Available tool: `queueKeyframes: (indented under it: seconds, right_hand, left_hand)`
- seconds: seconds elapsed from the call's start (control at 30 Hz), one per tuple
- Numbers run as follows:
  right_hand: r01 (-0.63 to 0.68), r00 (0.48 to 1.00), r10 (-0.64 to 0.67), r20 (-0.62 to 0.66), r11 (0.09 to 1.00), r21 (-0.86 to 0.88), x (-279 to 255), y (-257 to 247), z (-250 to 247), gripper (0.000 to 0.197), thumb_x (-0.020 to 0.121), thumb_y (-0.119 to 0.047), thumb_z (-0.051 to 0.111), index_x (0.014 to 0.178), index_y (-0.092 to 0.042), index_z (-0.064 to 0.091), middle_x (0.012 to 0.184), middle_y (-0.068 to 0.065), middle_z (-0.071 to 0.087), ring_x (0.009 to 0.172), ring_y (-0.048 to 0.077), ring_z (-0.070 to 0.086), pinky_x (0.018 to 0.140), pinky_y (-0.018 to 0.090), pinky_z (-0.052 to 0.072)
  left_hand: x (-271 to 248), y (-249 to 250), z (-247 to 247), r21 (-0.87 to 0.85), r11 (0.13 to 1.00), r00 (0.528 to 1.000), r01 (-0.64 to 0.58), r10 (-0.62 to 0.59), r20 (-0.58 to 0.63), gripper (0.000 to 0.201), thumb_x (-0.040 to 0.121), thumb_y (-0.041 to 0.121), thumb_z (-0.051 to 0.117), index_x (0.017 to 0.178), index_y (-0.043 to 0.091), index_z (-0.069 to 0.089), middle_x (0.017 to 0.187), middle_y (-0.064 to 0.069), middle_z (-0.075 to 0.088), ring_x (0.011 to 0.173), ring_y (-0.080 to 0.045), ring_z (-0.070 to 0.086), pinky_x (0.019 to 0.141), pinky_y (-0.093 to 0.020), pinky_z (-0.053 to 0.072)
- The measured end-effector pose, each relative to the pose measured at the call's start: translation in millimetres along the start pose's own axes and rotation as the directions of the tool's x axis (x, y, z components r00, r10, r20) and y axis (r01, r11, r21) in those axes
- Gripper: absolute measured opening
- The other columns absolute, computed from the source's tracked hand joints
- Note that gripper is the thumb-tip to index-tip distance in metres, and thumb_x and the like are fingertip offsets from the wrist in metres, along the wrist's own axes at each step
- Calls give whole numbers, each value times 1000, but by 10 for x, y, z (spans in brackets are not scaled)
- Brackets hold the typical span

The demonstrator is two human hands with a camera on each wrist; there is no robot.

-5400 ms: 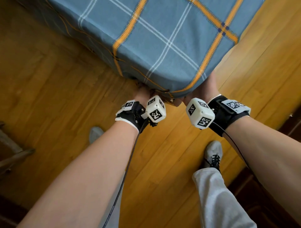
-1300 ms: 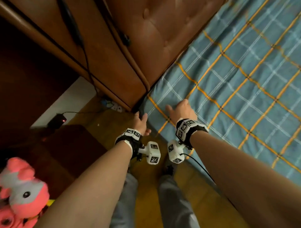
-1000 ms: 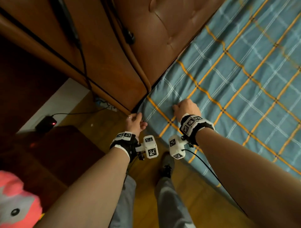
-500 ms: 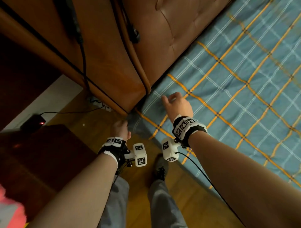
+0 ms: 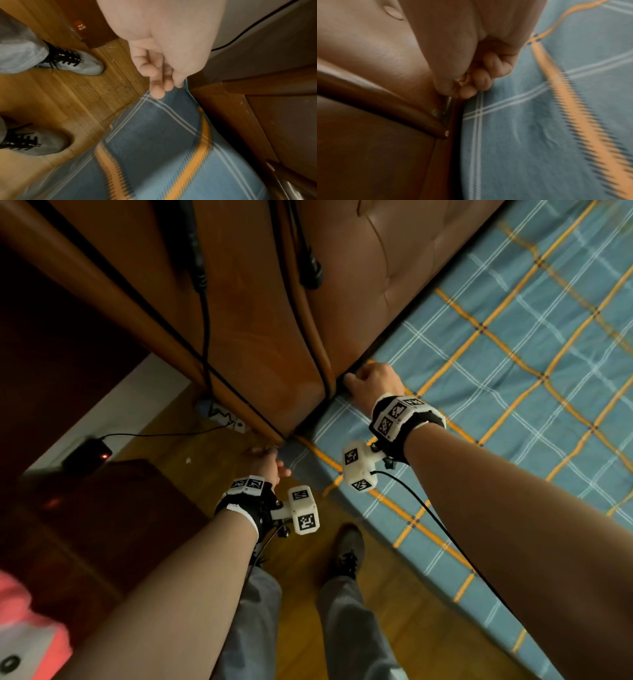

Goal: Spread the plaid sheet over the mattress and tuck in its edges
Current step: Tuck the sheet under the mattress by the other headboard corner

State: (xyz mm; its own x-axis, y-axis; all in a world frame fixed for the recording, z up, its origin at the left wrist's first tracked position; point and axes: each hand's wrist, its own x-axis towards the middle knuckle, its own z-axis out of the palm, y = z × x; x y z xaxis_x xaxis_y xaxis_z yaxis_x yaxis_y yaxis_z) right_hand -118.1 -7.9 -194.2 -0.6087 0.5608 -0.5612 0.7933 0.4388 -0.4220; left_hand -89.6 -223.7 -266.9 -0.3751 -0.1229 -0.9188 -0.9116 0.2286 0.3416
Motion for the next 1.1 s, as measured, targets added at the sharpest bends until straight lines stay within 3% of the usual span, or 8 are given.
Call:
queueKeyframes:
  seconds: [0.13, 0.27, 0.47, 0.6, 0.7, 0.83, 0.93, 1.1]
  right_hand:
    - [50, 999, -51, 19, 997, 59, -39, -3, 14, 21, 85, -18, 51, 91, -22, 71, 81, -5, 72, 78, 17, 67, 69, 28, 54]
    - [199, 967, -207, -146, 978, -70, -195, 305, 37, 36, 84, -25, 52, 116, -32, 65, 115, -9, 67, 111, 17, 58, 92, 32, 49]
    - [363, 901, -429, 58, 676, -642, -415, 468, 272, 64, 95, -43, 39, 152, -18, 27, 159, 1, 25, 149, 24, 11, 122, 47, 6]
    - [383, 876, -482, -2, 698, -605, -422, 400, 239, 57, 95, -37, 40, 148, -17, 33, 153, 4, 35, 146, 26, 22, 121, 46, 13]
    - [392, 888, -460, -21, 778, -491, -502, 340, 233, 49, 95, -37, 44, 141, -22, 41, 143, 4, 45, 135, 27, 36, 111, 43, 31]
    - [-31, 988, -17, -152, 950, -309, -516, 356, 40, 45, 94, -51, 44, 110, -10, 54, 110, 9, 62, 98, 31, 58, 75, 38, 46]
    - [-150, 986, 163, 16, 937, -316, -471, 448, -56, 58, 91, -64, 41, 76, -10, 54, 74, 6, 61, 63, 24, 57, 54, 29, 40]
    - [-98, 994, 109, 24, 951, -293, -271, 368, -9, 28, 92, -35, 57, 82, -9, 57, 80, 9, 62, 70, 29, 58, 58, 32, 42]
  left_hand:
    - [148, -53, 3, -117, 991, 997, 64, -60, 37, 28, 103, 25, 41, 81, 9, 47, 77, -3, 55, 55, -9, 54, 43, -13, 36]
    - [186, -53, -45, -183, 981, 987, 70, -41, 158, 36, 103, 13, 41, 135, -3, 44, 130, -17, 57, 115, -26, 61, 81, -26, 52]
    - [-101, -137, -147, -82, 993, 987, -87, 97, 127, 37, 96, 0, 45, 132, 10, 47, 124, -16, 59, 109, -27, 61, 94, -39, 51]
    - [-355, -215, -134, 96, 948, 926, -302, 268, 268, 32, 97, 7, 50, 128, 15, 55, 122, -5, 61, 104, -20, 63, 85, -31, 53]
    - [-427, -168, 8, 197, 928, 923, -316, 253, 288, 29, 102, 25, 43, 127, 14, 50, 112, -1, 62, 82, -15, 65, 67, -27, 50]
    - [-493, -33, 201, 309, 913, 955, -268, 209, 211, 45, 95, 56, 42, 106, 14, 51, 86, -5, 62, 58, -17, 56, 48, -25, 40]
    - [-555, -12, 254, 286, 893, 929, -348, 289, 230, 32, 95, 45, 50, 88, 14, 53, 69, -2, 55, 49, -14, 52, 42, -23, 37]
    - [-553, -16, 263, 196, 896, 911, -398, 361, 198, 24, 99, 27, 48, 80, 12, 52, 60, -2, 51, 45, -14, 43, 39, -21, 31]
